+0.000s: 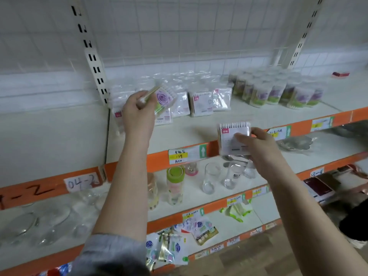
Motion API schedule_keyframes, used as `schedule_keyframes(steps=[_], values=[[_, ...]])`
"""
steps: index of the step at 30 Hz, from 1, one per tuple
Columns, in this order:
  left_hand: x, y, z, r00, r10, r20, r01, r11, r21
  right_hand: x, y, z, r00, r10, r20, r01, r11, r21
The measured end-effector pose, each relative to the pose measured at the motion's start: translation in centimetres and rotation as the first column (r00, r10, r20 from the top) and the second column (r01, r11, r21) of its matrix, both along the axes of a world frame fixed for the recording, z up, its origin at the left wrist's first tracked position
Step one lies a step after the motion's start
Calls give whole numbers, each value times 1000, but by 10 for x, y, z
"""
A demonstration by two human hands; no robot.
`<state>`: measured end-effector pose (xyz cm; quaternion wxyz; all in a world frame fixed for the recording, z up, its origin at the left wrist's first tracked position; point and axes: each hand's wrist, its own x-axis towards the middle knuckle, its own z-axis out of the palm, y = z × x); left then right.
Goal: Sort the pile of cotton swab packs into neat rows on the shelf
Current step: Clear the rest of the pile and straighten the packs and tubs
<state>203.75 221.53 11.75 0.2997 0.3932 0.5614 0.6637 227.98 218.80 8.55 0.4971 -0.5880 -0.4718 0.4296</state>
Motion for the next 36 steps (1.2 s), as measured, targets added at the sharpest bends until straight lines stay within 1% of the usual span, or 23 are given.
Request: schedule_keyframes(steps=[3, 7, 10, 14, 20, 22, 25, 27, 30, 33, 36], values=[[5, 27, 3, 1000, 0, -31, 0, 1000, 9, -4, 38, 10, 999, 20, 27, -21, 1000, 19], [6, 48, 6, 999, 33, -3, -33, 999, 3, -20, 76, 13, 993, 111, 47, -113, 993, 43], [0, 53, 6, 995, 88, -48, -88, 996, 1, -36, 94, 13, 978, 203, 45, -205, 978, 37], [-10, 51, 3, 990, 131, -54, -133, 991, -29, -59, 117, 5, 959, 277, 62, -281, 957, 69], [-22, 41, 1, 970, 187, -155, -195, 980, -37, -81, 136, -1, 928, 336, 160, -351, 933, 78], [-22, 40, -1, 971, 194, -139, -201, 979, -37, -83, 140, -2, 912, 336, 234, -364, 928, 86], [-18, 38, -2, 971, 190, -147, -193, 981, -7, -81, 145, -5, 853, 278, 441, -360, 926, 112], [-15, 38, -1, 970, 184, -160, -184, 983, 13, -79, 146, -4, 820, 250, 515, -371, 917, 147], [-11, 39, 1, 969, 198, -147, -197, 980, 18, -76, 146, -1, 821, 264, 507, -397, 901, 174], [-11, 42, 0, 963, 233, -137, -235, 972, -4, -76, 145, 1, 829, 242, 505, -390, 897, 209], [-11, 44, -1, 970, 207, -127, -210, 978, -11, -73, 144, 1, 844, 221, 488, -367, 902, 226]])
